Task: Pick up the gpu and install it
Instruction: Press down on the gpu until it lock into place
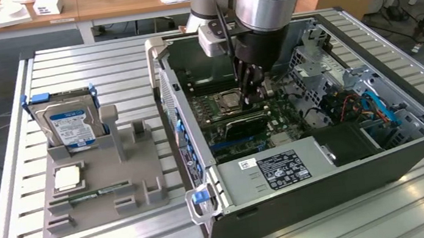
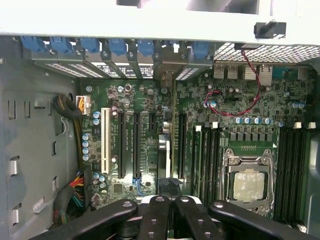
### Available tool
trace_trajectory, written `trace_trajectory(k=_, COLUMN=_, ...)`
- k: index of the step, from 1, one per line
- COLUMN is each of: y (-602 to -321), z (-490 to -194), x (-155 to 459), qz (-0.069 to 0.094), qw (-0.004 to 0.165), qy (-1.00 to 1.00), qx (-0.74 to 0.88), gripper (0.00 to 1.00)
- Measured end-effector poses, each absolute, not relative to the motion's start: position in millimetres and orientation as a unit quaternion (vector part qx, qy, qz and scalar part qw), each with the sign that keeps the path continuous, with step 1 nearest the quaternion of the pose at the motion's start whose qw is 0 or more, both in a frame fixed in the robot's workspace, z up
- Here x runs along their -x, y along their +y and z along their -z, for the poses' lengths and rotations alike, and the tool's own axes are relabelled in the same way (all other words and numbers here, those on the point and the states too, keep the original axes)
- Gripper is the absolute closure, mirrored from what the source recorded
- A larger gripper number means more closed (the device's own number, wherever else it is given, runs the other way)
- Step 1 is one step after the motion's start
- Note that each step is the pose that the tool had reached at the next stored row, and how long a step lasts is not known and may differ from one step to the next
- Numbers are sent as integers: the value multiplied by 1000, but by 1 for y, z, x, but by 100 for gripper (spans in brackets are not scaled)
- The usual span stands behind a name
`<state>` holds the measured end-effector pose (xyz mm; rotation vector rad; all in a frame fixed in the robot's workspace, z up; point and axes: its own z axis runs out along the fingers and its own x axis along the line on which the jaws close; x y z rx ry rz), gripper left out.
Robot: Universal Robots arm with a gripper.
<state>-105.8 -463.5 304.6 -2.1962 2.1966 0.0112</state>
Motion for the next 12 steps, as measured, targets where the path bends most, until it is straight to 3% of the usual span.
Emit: trace_trajectory(k=12, y=-464, z=-293, x=104, qz=-4, qw=18, qy=707, qx=707, gripper=89)
